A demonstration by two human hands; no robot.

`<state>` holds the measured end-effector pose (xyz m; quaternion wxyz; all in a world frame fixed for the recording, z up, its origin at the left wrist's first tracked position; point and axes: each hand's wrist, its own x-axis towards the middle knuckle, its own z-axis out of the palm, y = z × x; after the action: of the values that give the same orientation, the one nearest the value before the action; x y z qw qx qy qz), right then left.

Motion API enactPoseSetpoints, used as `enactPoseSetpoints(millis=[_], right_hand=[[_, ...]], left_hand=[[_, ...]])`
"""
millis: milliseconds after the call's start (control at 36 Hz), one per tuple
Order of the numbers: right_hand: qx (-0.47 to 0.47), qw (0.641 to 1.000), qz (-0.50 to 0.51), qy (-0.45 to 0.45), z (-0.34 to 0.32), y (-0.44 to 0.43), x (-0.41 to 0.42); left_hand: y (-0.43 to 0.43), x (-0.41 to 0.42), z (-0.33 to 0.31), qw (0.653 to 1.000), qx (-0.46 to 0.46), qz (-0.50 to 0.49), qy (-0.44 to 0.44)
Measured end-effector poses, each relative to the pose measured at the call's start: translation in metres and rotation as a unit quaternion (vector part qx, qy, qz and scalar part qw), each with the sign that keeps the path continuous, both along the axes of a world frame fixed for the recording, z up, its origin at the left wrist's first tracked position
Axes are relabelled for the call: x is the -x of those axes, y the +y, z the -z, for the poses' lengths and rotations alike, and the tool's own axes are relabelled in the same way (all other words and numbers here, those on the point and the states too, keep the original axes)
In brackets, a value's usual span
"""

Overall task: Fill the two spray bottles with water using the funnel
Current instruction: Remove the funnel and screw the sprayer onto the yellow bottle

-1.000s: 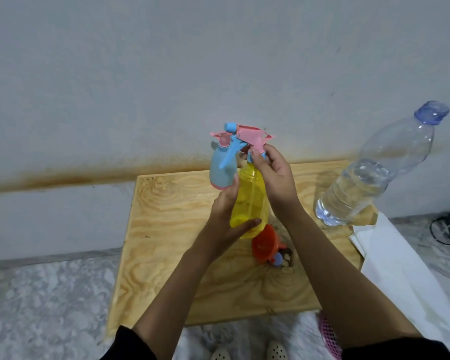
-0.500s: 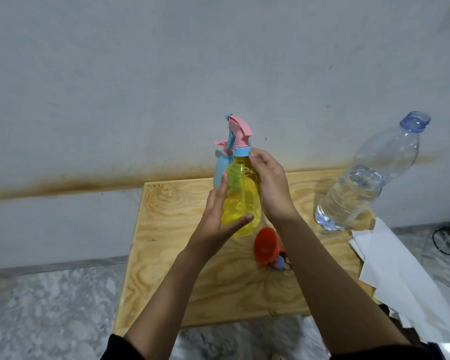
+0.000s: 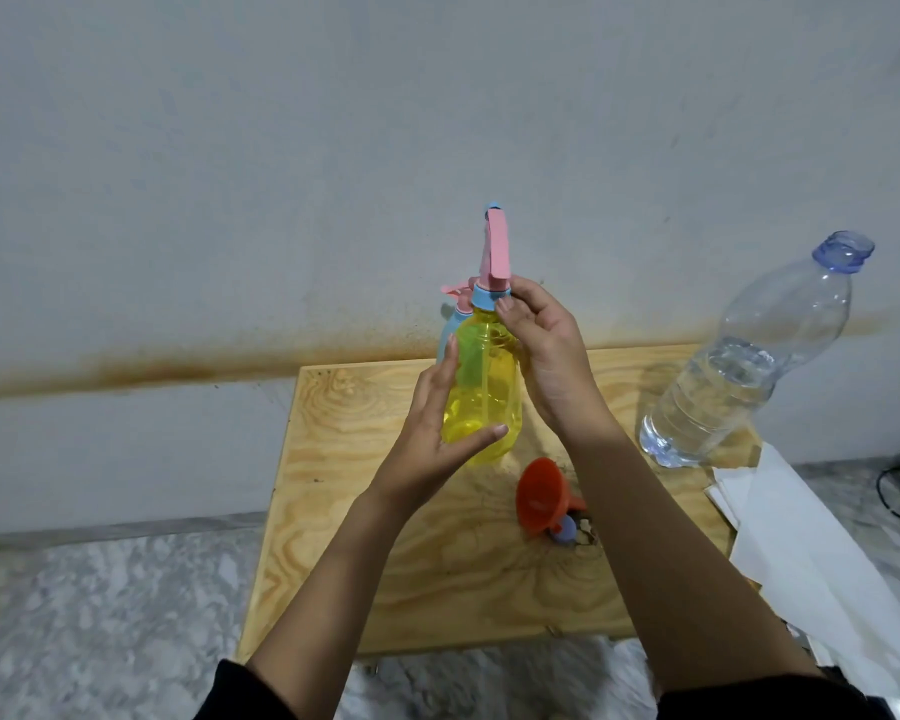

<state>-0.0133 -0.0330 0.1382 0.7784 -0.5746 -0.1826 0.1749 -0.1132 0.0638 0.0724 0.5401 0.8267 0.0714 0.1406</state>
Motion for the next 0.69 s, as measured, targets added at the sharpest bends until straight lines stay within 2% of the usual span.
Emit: enactPoseSetpoints(millis=[167,444,583,694], right_hand=[[-0.034,0.998,-0.05,-0.001,-0.004,-0.003,-0.007],[-0.033,0.998,0.045,-0.016,-0.012,0.003,-0.007],[0.015,0.999,0.024,-0.046,-0.015,0.003,-0.001],[0.008,0.999,0.013,-0.04,-0.016,0.002,-0.001]], left_hand=[[0.005,0.001,-0.007,1.0,-0.011,0.007,0.0],[-0.003,-0.004,-0.014,1.0,-0.006,0.002,-0.016],[-0.008,-0.006,-0.014,1.0,-0.004,-0.004,-0.025],[-0.008,-0.007,-0.013,1.0,0.001,-0.012,-0.028]])
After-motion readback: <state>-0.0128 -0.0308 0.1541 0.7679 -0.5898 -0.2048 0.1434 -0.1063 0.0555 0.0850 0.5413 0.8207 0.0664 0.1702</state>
